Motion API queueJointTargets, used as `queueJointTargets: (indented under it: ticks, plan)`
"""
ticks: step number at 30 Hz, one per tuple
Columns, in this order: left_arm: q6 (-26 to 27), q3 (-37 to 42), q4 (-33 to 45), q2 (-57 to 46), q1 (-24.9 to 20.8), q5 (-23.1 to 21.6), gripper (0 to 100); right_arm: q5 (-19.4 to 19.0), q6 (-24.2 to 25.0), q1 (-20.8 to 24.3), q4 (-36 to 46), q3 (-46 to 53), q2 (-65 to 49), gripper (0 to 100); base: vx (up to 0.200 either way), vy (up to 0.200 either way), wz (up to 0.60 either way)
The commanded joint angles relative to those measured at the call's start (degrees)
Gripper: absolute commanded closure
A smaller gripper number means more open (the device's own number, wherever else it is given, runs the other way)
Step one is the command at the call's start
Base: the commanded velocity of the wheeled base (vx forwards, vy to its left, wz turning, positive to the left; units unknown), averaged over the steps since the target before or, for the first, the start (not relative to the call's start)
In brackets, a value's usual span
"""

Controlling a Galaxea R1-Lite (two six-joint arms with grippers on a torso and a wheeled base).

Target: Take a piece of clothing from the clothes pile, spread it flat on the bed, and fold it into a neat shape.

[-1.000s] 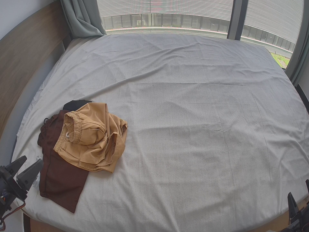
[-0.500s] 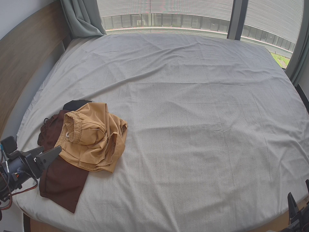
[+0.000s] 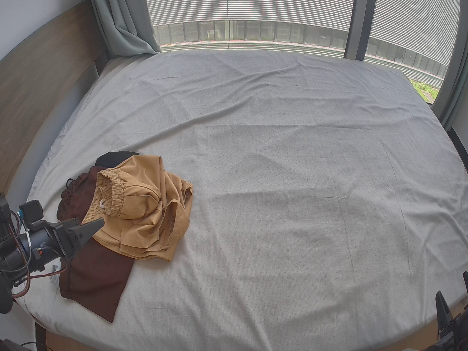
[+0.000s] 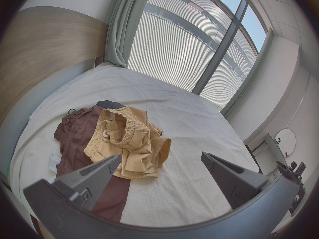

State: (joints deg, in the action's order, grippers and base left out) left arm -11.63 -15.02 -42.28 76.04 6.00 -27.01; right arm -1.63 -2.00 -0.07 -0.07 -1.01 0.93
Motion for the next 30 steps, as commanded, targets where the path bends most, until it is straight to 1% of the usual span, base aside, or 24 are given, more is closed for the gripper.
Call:
queueJointTargets:
  ticks: [1,8,15,18,23,26,30]
  plan:
    - [0.12,-0.63,-5.36,8.95,0.86,-0.41,0,-0.04,-0.02,-0.01,-0.01,0.84,-0.93,0,0.000,0.000,0.00]
    - [-0.06,-3.09,-15.12,19.05,0.95,-0.50,0,-0.04,-0.02,-0.01,-0.01,0.84,-0.93,0,0.000,0.000,0.00]
    - [-1.99,-7.39,-21.62,26.70,0.95,-0.50,0,-0.12,-0.02,-0.01,0.07,0.84,-0.93,0,0.000,0.000,0.00]
    - [-2.96,-8.89,-22.15,28.81,0.95,-0.50,0,-0.04,-0.02,-0.01,0.07,0.84,-0.93,0,0.000,0.000,0.00]
    - [-3.14,-11.96,-21.80,31.62,1.03,-0.50,0,-0.04,0.07,-0.01,0.07,0.84,-0.93,0,0.000,0.000,0.00]
    - [-3.14,-13.28,-21.71,32.94,2.09,-0.93,0,-0.04,0.07,-0.01,0.07,0.84,-0.93,0,0.000,0.000,0.00]
    - [-3.14,-15.92,-21.62,35.58,2.62,-3.92,0,-0.04,0.07,-0.01,0.07,0.84,-0.93,0,0.000,0.000,0.00]
